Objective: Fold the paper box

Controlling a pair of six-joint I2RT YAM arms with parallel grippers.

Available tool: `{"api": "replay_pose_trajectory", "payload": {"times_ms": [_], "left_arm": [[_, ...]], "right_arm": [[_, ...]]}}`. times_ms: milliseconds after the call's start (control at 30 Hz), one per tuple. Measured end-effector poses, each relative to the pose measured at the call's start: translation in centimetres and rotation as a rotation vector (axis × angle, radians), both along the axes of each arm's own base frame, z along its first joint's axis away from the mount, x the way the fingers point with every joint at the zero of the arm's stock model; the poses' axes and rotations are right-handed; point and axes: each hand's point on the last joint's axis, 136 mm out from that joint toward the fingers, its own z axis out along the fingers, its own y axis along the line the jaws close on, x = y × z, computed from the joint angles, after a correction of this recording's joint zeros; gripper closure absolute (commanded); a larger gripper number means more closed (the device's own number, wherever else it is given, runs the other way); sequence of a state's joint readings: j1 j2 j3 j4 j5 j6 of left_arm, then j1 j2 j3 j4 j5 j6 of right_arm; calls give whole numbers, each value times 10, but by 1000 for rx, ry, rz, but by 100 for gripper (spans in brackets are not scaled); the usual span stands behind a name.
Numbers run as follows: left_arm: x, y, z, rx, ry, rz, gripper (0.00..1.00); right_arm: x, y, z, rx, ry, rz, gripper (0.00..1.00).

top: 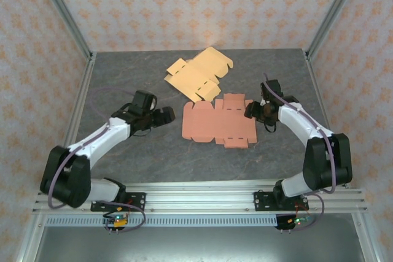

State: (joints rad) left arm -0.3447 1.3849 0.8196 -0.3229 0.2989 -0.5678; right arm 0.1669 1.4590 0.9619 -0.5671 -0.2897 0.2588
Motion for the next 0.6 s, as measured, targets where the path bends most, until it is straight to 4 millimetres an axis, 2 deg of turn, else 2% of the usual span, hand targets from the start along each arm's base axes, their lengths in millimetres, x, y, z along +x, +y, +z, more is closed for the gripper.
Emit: {"api": "replay_pose_trajectory", "payload": {"times_ms": [167, 333, 433, 567, 600], "left_arm": [[6, -41, -34, 13, 87, -143, 15], [36, -62, -46, 10, 85, -185, 30], [48, -69, -52, 7, 87, -194, 42], [47, -74, -65, -12, 116, -214, 63], [48, -75, -66, -17, 118, -216, 71]], "right_arm": [[7, 0, -4, 32, -9, -5, 35], [17, 4, -10, 61, 3, 0, 38], [25, 8, -2, 81, -25, 8, 38], [32, 15, 5, 114, -58, 24, 38], [33, 16, 6, 124, -62, 28, 39]]}}
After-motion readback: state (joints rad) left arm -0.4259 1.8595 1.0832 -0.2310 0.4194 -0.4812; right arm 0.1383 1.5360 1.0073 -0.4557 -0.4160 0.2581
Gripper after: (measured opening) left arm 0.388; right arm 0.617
